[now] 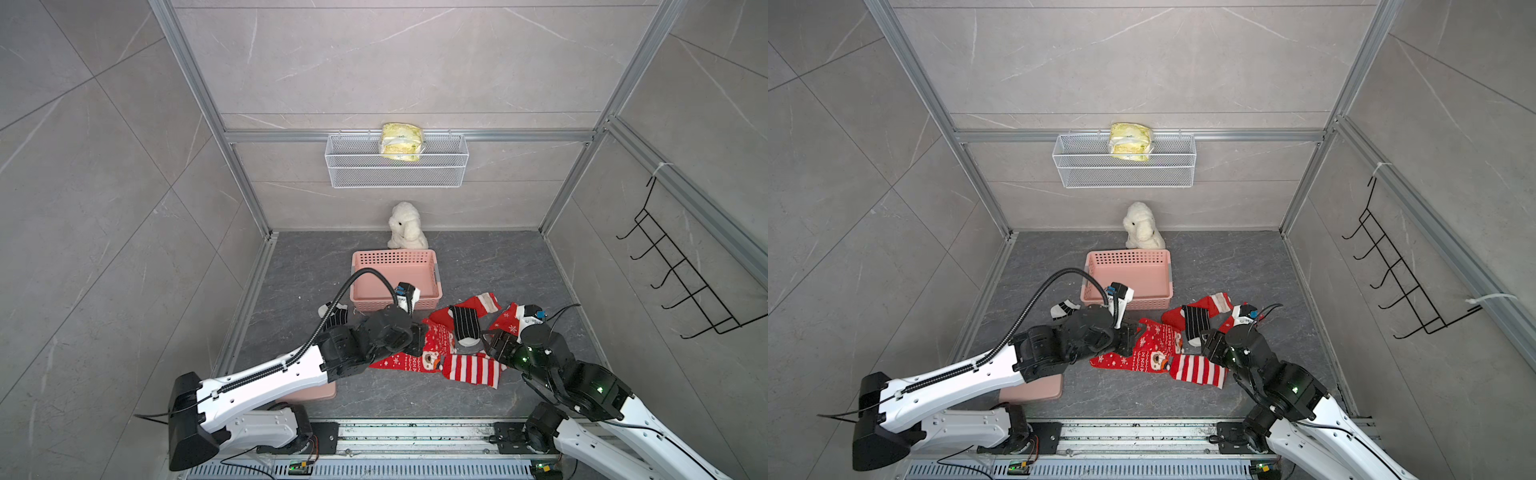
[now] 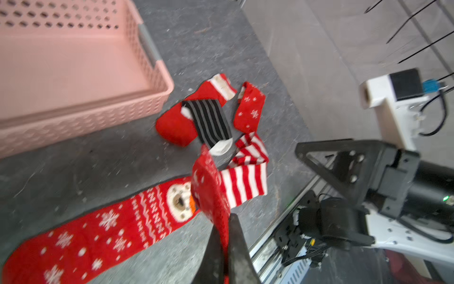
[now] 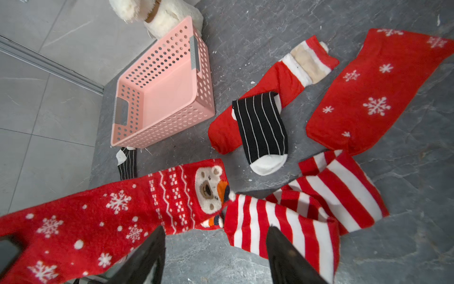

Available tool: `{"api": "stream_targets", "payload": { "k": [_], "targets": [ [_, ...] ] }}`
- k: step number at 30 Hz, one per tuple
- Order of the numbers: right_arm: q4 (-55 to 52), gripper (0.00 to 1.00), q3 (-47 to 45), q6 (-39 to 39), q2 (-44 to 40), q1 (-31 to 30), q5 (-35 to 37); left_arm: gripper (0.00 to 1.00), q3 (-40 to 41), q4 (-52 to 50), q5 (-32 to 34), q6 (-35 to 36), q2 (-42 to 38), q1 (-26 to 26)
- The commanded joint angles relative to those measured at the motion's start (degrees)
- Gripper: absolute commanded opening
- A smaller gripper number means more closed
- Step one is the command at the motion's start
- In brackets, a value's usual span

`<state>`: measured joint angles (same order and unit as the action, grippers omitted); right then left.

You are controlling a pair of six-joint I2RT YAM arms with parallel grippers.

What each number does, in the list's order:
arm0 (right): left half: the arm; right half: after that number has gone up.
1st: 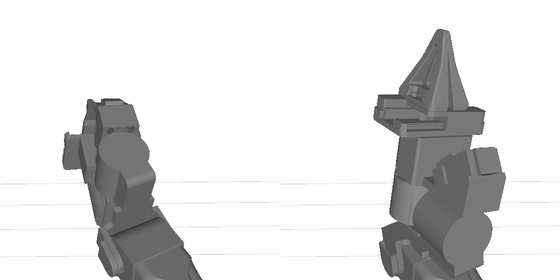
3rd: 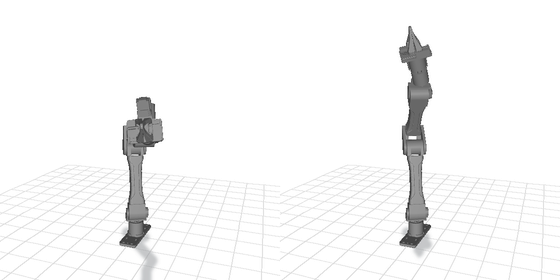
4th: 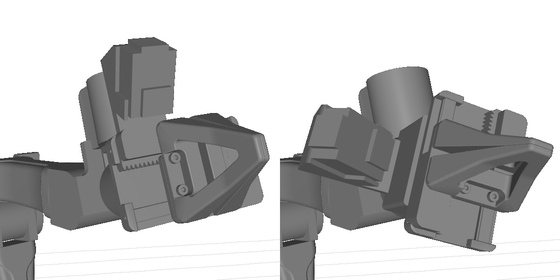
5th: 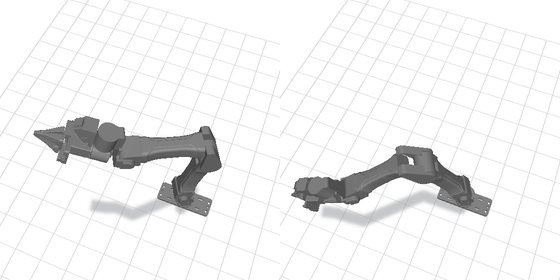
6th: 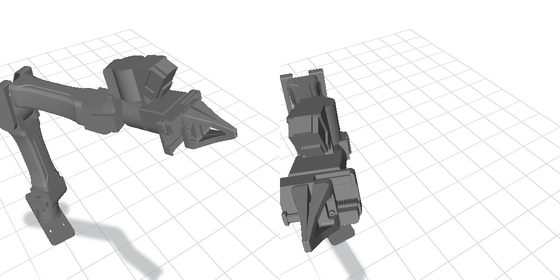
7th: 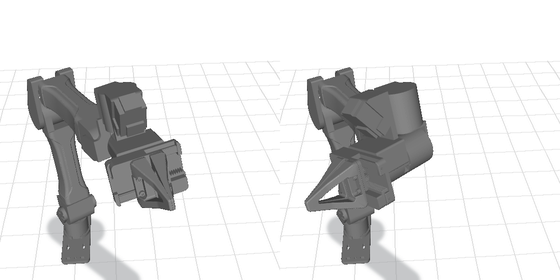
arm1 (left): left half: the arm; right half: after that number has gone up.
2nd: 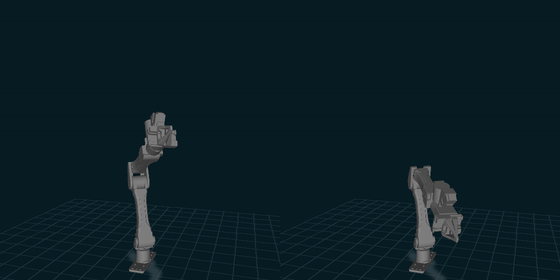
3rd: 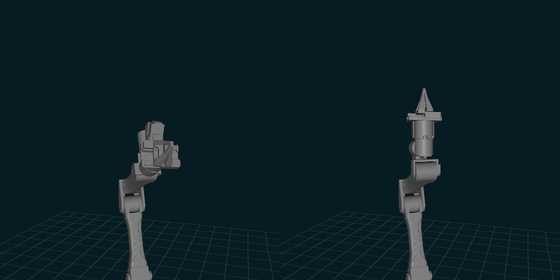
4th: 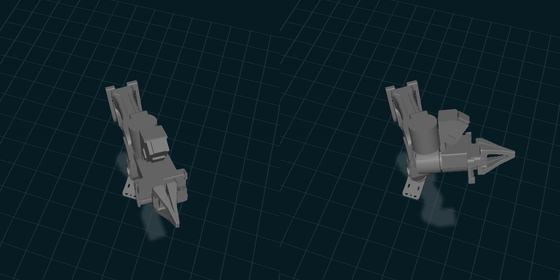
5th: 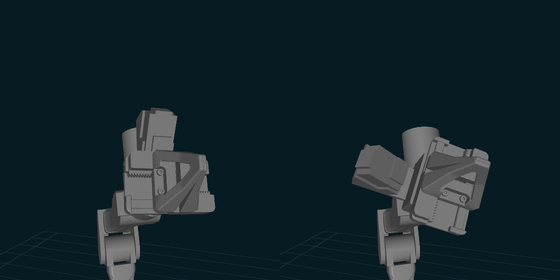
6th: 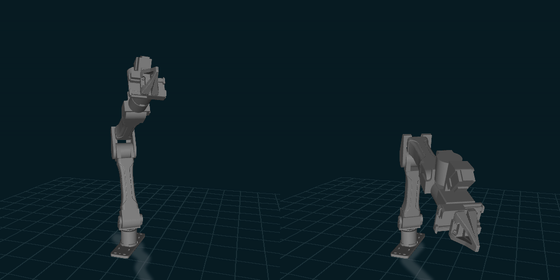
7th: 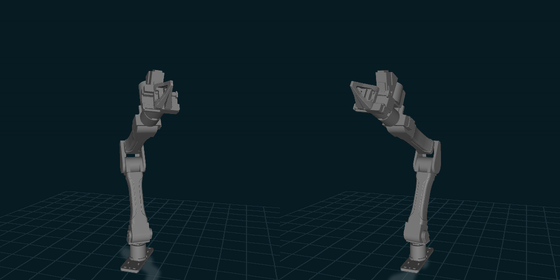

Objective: Place the socks together as a pair
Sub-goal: Place the sock in the sock.

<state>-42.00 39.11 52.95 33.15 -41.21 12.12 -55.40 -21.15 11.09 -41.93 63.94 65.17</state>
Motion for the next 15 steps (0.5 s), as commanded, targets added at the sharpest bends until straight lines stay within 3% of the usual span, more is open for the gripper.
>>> {"api": "stream_targets", "payload": {
  "k": [1,5,9,15],
  "targets": [
    [2.5,0.66,-2.9,1.0,0.6,0.1,-2.2,0.00,7.7,-4.0,2.6,-6.3,-7.3,-2.5],
    [7.6,0.66,-4.6,0.5,4.4,0.1,-5.5,0.00,19.7,-6.5,-0.3,-9.9,-13.0,-8.7],
    [12.7,0.66,-5.0,-1.3,9.9,0.0,-8.6,0.00,26.2,-7.8,-5.8,-8.3,-15.2,-17.0],
    [17.4,0.58,-3.6,-5.0,20.5,-1.1,-10.5,0.00,29.9,-8.0,-6.4,-8.1,-16.6,-20.0]
  ]
}}
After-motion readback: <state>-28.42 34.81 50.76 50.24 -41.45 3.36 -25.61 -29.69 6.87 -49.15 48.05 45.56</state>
